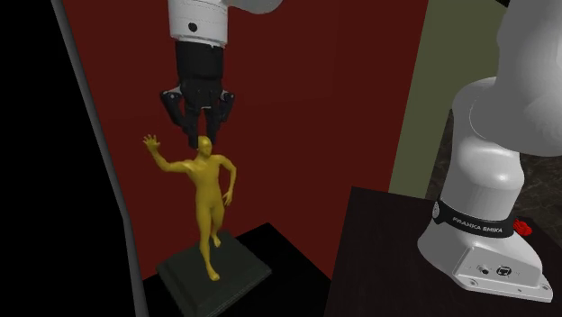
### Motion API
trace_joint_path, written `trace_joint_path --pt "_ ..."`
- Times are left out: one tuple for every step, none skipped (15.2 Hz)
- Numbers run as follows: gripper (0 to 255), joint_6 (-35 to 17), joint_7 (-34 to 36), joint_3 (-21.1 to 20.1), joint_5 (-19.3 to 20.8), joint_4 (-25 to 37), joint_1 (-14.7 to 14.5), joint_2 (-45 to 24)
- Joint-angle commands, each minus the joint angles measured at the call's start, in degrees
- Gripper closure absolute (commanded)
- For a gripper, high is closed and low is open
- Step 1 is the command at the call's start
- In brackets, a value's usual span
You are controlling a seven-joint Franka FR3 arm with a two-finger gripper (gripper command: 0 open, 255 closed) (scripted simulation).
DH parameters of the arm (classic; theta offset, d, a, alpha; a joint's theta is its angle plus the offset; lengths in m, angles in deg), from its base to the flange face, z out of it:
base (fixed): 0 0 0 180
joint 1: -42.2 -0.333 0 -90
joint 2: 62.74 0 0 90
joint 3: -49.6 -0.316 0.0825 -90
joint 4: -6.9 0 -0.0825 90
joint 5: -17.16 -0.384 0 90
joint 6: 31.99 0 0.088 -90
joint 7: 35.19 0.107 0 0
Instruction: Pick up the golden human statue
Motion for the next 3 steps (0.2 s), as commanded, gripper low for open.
trace_joint_path --pt "255 1.6 -0.1 0.1 -0.1 1.1 0.1 0.6" --pt "255 1.7 -0.1 0.1 -0.1 1.2 0.1 0.6" --pt "255 1.7 -0.1 0.1 -0.1 1.2 0.1 0.6"
